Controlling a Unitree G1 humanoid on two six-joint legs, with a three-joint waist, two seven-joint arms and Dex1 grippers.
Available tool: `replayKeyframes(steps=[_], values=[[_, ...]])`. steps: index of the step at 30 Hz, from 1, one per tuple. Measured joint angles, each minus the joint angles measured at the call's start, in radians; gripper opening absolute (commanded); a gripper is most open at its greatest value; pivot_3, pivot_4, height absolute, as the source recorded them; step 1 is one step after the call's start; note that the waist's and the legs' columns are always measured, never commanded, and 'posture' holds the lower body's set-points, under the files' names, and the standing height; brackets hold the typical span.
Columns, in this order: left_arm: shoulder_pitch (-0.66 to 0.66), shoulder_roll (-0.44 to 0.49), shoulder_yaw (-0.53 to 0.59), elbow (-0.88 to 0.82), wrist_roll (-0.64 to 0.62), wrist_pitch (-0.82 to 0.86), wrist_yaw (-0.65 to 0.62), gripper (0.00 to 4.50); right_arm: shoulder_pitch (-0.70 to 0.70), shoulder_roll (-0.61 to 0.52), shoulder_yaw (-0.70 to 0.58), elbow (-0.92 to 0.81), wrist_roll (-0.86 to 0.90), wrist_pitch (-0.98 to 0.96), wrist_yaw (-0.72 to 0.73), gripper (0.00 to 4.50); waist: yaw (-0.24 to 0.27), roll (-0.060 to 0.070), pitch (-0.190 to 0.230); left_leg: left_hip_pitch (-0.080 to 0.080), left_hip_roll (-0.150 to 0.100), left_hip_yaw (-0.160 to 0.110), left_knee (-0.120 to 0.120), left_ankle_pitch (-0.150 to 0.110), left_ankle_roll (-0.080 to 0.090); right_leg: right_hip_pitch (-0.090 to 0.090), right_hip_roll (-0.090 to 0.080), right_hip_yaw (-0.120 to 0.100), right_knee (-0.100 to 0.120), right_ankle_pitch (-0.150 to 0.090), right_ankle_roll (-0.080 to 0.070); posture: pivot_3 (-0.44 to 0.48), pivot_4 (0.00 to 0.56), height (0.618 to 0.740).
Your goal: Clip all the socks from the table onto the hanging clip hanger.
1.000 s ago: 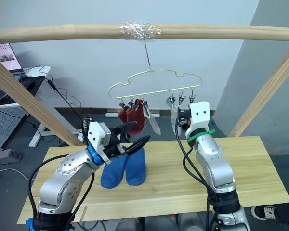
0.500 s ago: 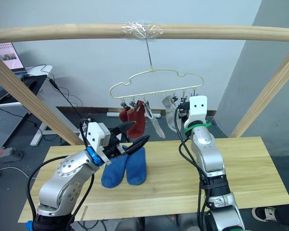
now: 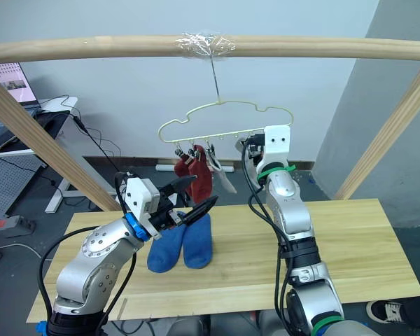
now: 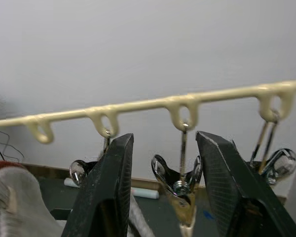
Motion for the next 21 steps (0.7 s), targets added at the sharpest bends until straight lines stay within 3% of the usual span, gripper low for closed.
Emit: replayKeyframes(steps=[12,15,17,21], values=[[0.022,-0.001,-0.022,-0.032,0.002,0.006,0.021,4.5,-0.002,0.007,-0.01,0.033,0.008,-0.003,0.008,2.08,0.001,0.0,0.0,0.0,0.0,0.0,0.0,0.0,0.0,0.0,0.0,0.0,0.0,0.0,0.0,-0.021,0.134,0.74],[0.021,-0.001,-0.027,-0.032,0.002,0.008,0.022,4.5,-0.009,0.005,-0.019,0.035,0.009,-0.003,0.008,1.47,0.001,0.0,0.0,0.0,0.0,0.0,0.0,0.0,0.0,0.0,0.0,0.0,0.0,0.0,0.0,-0.021,0.137,0.74],[0.021,-0.001,-0.027,-0.032,0.001,0.011,0.023,4.5,-0.012,0.005,-0.021,0.035,0.009,-0.004,0.008,0.79,0.001,0.0,0.0,0.0,0.0,0.0,0.0,0.0,0.0,0.0,0.0,0.0,0.001,0.0,0.0,-0.021,0.137,0.74],[0.018,-0.001,-0.028,-0.035,0.0,0.021,0.028,4.5,-0.013,0.003,-0.029,0.035,0.009,-0.006,0.008,0.02,0.001,0.0,0.0,0.0,0.0,0.0,0.0,0.0,0.0,0.0,0.0,0.0,0.001,0.0,0.0,-0.027,0.139,0.74]])
